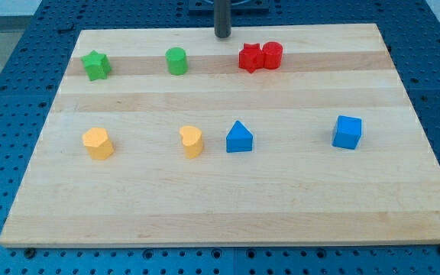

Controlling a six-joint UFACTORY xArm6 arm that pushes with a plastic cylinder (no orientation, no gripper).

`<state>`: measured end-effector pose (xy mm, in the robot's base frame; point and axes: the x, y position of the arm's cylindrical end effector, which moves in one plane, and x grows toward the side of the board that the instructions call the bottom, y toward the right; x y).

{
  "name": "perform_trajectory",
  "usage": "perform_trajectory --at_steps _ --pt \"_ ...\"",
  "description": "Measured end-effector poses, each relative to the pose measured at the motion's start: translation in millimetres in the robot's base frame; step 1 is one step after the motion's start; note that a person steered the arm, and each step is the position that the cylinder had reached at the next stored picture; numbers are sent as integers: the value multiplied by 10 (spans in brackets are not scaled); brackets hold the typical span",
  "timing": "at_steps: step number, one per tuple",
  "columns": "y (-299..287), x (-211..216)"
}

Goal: Push green circle a bit down

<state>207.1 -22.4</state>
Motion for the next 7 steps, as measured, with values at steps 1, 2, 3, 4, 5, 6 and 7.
perform_trajectory --at_steps 1,2,3,4,5,6,7 --pt "-3 5" --pt "-197 6" --pt "-446 25" --pt "-540 265" --pt "-540 555" --pt "-540 831" --pt "-541 1068"
